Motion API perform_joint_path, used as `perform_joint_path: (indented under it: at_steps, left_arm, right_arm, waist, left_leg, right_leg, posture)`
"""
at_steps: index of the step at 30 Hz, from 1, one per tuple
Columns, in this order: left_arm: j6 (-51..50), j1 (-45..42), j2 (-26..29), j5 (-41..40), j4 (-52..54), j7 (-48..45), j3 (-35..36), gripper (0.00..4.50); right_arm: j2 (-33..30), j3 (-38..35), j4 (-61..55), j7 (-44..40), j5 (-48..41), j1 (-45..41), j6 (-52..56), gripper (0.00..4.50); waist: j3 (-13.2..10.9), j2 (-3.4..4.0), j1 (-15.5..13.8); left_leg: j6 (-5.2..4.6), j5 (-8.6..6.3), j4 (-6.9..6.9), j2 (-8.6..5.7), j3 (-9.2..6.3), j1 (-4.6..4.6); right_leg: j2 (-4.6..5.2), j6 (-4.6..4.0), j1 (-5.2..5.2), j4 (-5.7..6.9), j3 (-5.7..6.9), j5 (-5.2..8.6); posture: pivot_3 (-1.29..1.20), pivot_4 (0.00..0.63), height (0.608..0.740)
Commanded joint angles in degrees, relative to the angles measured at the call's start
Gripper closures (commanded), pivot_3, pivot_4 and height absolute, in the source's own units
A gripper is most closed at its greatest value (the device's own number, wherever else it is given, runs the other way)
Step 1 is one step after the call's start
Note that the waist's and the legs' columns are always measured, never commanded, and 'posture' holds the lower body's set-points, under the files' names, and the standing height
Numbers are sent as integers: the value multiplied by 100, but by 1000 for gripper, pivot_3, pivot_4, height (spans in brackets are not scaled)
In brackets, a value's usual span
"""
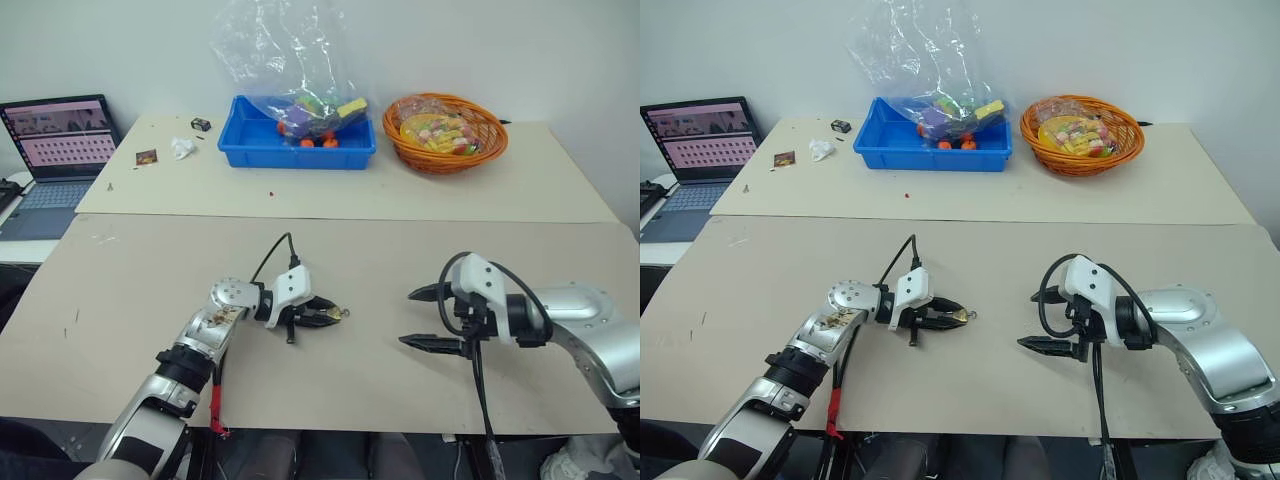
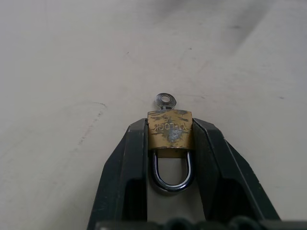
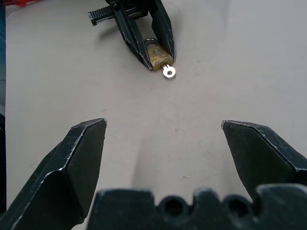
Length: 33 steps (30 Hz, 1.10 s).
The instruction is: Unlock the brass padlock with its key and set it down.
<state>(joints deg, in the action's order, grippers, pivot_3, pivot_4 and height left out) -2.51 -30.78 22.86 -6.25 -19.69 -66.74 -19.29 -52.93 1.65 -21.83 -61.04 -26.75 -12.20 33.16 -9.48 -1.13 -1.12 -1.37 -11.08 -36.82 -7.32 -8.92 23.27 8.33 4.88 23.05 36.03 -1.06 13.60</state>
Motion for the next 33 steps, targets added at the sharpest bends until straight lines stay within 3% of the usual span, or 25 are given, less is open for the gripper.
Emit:
perform_joint_path:
  at_steps: [1, 5, 7, 12, 20, 27, 33]
  left_arm:
    - [96, 89, 322, 215, 339, 303, 240, 3672]
    - [357, 244, 891, 321, 1587, 631, 656, 3672]
    - [984, 351, 1215, 801, 2187, 1111, 869, 3672]
    - [2173, 763, 1426, 1599, 2950, 2205, 1285, 3672]
    - [3065, 916, 1131, 2141, 3104, 3074, 1215, 3672]
    - [3829, 650, 1102, 2126, 2770, 3357, 1143, 3672]
    - [4407, 664, 1192, 1544, 2614, 3170, 1009, 3672]
  right_arm:
    - [176, -78, -115, 199, -30, -104, 27, 0]
    - [323, -272, -252, 394, -264, -55, 304, 0]
    - [377, -367, -335, 492, -386, -70, 416, 0]
    - [737, -507, -507, 887, -946, -446, 964, 0]
    - [1550, -467, -446, 1059, -2560, -1477, 2008, 0]
    - [1758, 49, 393, 700, -2363, -2214, 2055, 0]
    - [1442, 201, 1406, -157, -1737, -2492, 1465, 0]
  waist:
    - [0, 0, 25]
    - [-4, -4, 119]
    - [-6, -3, 122]
    - [-6, -2, 64]
    - [-6, -2, 43]
    - [-6, -2, 45]
    - [-6, -2, 47]
  left_leg:
    - [0, 0, 0, 1, 0, 0]
    - [1, 0, 1, 4, 1, 8]
    - [2, 0, 3, 5, 0, 15]
    - [2, -1, 3, 2, 1, 12]
    - [2, 0, 3, 3, 1, 12]
    - [2, 0, 4, 2, 2, 9]
    - [2, 1, 3, 0, 5, 9]
  right_leg:
    - [0, -4, 1, 1, 0, -2]
    - [-5, -22, 15, 6, -7, -13]
    - [-7, -27, 24, 6, -8, -16]
    - [-1, -30, 17, -2, -10, -18]
    - [-6, -33, 17, 1, -9, -20]
    - [-9, -35, 20, 4, -8, -21]
    - [-9, -35, 22, 4, -7, -22]
  posture:
    - [0, 150, 740]
    - [0, 150, 740]
    - [0, 150, 740]
    - [0, 150, 740]
    - [0, 150, 740]
    - [0, 150, 740]
    - [0, 150, 740]
